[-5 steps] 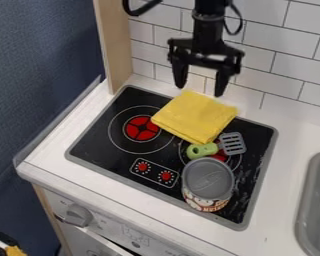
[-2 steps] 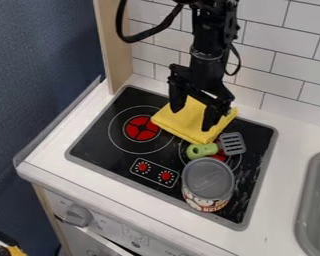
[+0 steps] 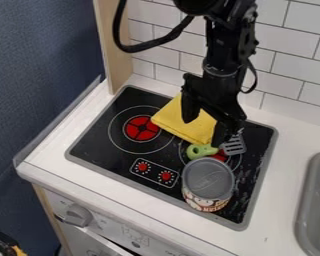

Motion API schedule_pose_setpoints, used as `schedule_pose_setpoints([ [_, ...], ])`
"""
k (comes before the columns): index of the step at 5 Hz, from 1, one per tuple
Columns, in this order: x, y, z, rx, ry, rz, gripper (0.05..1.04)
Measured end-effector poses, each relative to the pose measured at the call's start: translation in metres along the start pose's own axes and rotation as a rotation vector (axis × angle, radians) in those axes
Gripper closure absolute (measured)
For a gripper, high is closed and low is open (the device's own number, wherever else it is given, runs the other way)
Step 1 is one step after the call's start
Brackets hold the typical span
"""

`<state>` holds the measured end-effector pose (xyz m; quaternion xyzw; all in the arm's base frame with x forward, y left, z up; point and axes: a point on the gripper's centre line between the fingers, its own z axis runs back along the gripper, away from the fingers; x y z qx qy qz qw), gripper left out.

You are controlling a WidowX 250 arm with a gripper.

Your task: Moved the green spatula to the superior left corner of the stove

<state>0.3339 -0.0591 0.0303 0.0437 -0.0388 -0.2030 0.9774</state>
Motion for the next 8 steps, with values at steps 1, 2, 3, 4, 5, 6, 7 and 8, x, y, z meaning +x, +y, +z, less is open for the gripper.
schedule_pose_setpoints([
  [1, -0.002, -0.001, -0.006, 0.01, 0.039, 0.001, 0.083],
  [2, -0.001, -0.001, -0.022, 0.02, 0.094, 0.02, 0.083],
  [3, -0.003, 0.0, -0.036, 0.027, 0.134, 0.013, 0.083],
  [4, -0.003, 0.0, -0.042, 0.03, 0.151, 0.014, 0.083],
  [5, -0.005, 0.0, -0.047, 0.027, 0.162, 0.008, 0.133],
  [6, -0.006, 0.0, -0.049, 0.034, 0.155, 0.021, 0.417],
  [7, -0.005, -0.004, -0.049, 0.04, 0.152, 0.014, 0.66],
  [8, -0.005, -0.007, -0.047, 0.043, 0.148, 0.009, 0.667],
])
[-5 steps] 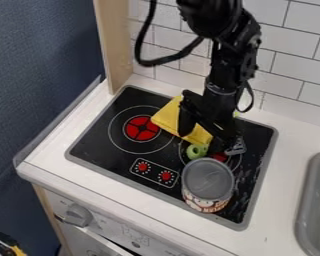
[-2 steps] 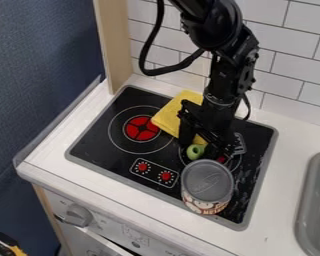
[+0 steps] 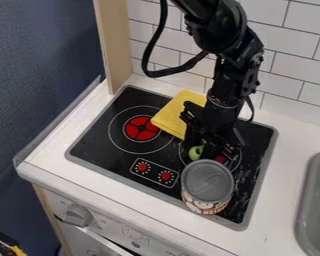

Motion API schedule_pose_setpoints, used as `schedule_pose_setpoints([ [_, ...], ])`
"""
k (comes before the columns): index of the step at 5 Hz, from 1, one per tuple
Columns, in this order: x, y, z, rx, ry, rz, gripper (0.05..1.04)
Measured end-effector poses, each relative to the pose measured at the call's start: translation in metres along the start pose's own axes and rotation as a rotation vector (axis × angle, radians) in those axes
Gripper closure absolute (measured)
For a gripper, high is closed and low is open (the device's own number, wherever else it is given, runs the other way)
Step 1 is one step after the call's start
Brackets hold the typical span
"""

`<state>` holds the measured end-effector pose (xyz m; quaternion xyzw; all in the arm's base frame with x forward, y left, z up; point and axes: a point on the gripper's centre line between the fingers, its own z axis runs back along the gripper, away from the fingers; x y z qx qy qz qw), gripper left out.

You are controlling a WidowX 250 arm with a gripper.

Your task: Moved the green spatula to the superior left corner of the stove

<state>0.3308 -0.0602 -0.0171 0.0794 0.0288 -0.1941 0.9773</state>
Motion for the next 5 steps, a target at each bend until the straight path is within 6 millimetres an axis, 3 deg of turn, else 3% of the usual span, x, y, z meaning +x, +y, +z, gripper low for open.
schedule_pose_setpoints([
  [2, 0.004, -0.006, 0.027, -0.006, -0.056, 0.005, 0.667],
  [3, 0.001, -0.002, 0.051, 0.001, -0.11, 0.042, 0.667],
  [4, -0.01, 0.023, 0.064, 0.052, -0.1, 0.141, 0.667],
  [5, -0.021, 0.07, 0.062, 0.059, -0.087, 0.288, 0.667],
])
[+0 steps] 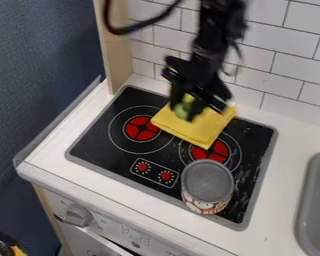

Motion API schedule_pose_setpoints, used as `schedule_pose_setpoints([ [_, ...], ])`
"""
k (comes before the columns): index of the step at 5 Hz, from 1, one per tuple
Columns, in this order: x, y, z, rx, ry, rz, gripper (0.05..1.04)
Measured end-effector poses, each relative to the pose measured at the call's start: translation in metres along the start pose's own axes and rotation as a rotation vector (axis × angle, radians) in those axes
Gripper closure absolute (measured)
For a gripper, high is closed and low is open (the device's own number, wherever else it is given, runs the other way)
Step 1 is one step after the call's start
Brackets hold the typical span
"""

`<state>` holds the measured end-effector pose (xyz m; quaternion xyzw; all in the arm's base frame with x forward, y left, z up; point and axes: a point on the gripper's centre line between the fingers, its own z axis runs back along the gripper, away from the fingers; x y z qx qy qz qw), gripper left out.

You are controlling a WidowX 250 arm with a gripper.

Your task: Moved the green spatula to the superior left corner of the stove

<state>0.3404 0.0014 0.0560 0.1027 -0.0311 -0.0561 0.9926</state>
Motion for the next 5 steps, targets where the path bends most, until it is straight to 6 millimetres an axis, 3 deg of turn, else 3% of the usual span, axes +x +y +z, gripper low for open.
schedule_pose_setpoints([
  [2, 0.02, 0.055, -0.043, 0.066, 0.073, 0.152, 0.668],
  [4, 0.017, 0.07, -0.085, 0.089, 0.144, 0.241, 0.667],
  [5, 0.014, 0.077, -0.088, 0.078, 0.151, 0.269, 0.668],
])
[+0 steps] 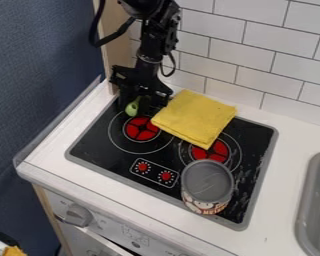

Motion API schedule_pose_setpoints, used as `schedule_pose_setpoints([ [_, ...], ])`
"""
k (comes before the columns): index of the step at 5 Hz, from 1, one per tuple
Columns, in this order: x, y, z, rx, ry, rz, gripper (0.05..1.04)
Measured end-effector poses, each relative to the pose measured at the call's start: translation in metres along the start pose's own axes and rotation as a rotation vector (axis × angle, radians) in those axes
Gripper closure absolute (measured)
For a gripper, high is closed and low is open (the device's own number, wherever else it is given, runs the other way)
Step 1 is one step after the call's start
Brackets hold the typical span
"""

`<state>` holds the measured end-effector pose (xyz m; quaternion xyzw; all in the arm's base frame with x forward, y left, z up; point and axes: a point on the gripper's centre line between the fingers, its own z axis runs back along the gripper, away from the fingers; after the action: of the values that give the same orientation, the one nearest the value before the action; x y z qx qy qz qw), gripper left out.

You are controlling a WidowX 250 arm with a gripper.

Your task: Moved the green spatula to the superior left corner of the stove

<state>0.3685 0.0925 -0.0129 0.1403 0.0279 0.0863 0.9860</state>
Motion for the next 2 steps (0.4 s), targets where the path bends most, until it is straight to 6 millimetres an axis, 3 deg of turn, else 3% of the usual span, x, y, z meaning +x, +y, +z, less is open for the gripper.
schedule_pose_setpoints([
  [1, -0.0085, -0.0046, -0.0031, -0.029, 0.001, 0.004, 0.601],
  [2, -0.0107, -0.0028, -0.0029, -0.06, 0.008, 0.038, 0.295],
])
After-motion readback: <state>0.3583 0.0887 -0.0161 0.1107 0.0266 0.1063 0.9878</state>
